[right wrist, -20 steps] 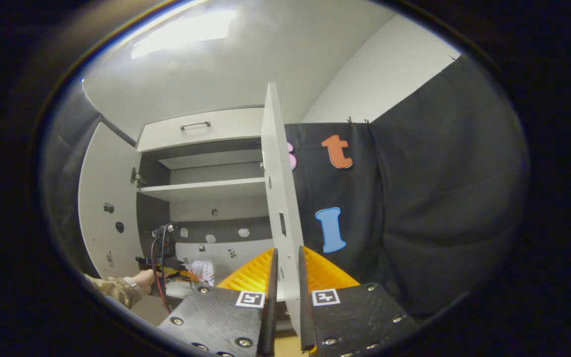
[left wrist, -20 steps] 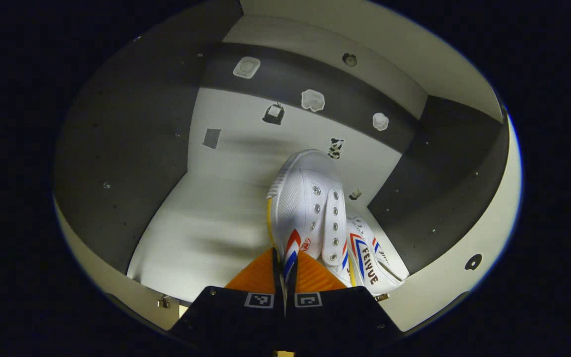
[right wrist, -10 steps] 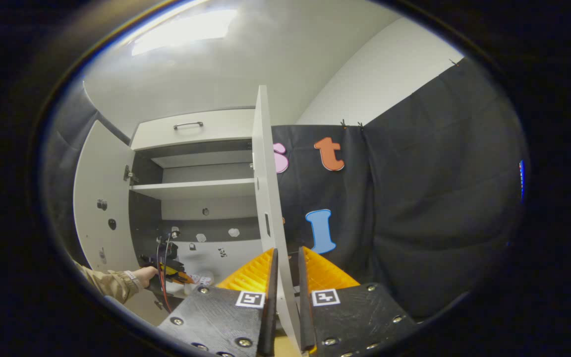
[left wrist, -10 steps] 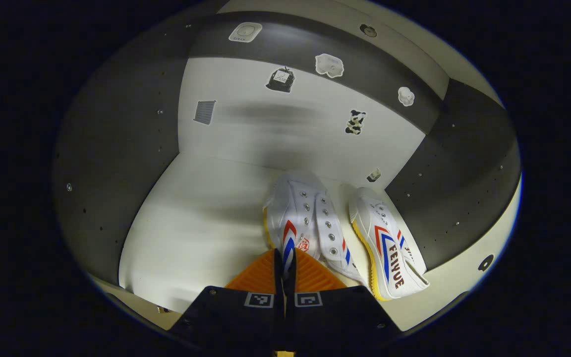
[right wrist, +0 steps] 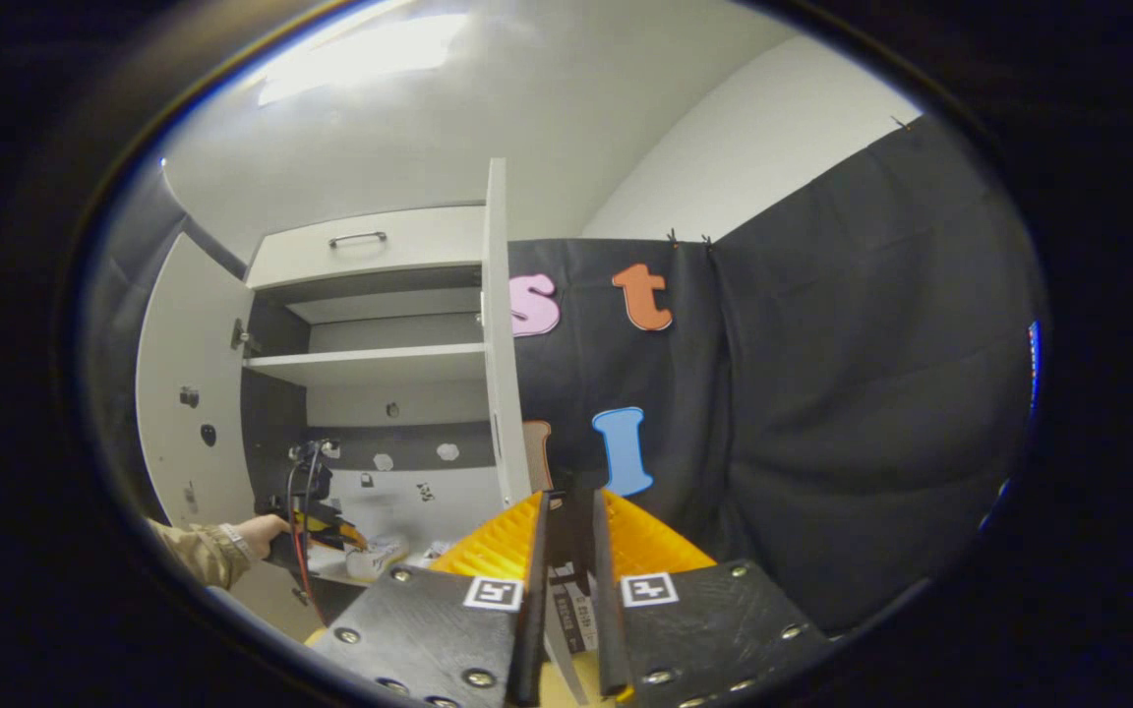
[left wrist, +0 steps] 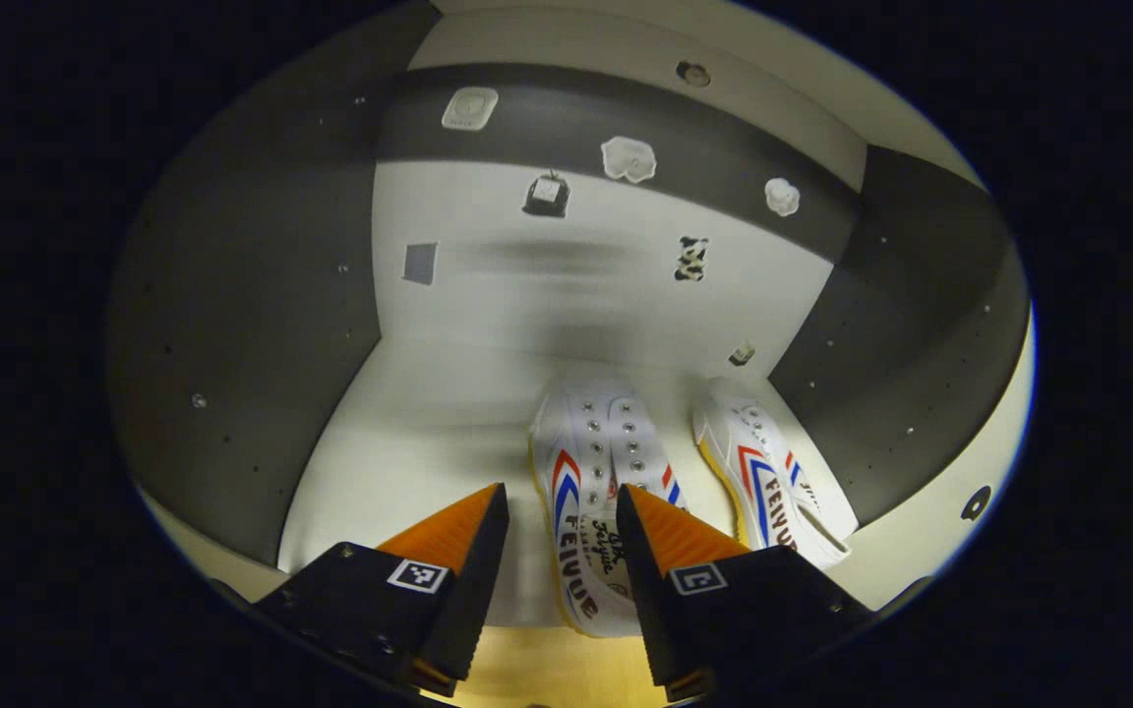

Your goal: Grab one shoe with the right hand and put it into the shoe cabinet, grab the other shoe with the left hand and put it into the shoe cabinet; then close the right door with the right hand and the left door with the left hand.

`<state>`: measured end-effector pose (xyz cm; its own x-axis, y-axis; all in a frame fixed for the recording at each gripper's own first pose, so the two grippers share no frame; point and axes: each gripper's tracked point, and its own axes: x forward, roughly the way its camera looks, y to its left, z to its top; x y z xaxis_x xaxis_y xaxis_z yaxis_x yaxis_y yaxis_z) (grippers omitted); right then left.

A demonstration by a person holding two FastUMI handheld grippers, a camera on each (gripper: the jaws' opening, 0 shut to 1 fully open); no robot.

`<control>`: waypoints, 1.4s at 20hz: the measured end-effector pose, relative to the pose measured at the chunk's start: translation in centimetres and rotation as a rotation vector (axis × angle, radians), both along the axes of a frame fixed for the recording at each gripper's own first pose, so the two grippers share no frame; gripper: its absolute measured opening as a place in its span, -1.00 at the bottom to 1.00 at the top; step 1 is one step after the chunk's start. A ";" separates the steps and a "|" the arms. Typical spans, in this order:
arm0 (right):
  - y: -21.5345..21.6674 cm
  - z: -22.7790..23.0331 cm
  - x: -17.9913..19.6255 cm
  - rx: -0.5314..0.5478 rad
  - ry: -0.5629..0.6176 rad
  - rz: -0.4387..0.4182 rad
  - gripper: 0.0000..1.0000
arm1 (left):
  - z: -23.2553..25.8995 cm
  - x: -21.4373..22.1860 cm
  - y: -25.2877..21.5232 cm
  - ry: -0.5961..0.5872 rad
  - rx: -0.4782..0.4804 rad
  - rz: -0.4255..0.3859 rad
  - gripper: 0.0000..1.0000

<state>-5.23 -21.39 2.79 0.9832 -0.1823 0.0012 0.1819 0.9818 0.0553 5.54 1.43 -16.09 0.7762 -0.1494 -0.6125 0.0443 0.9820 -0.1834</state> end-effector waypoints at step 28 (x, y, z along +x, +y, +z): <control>9.0 -5.0 7.8 0.051 0.175 0.446 0.59 | 19.6 -20.6 -3.2 -0.519 -0.024 -0.156 0.87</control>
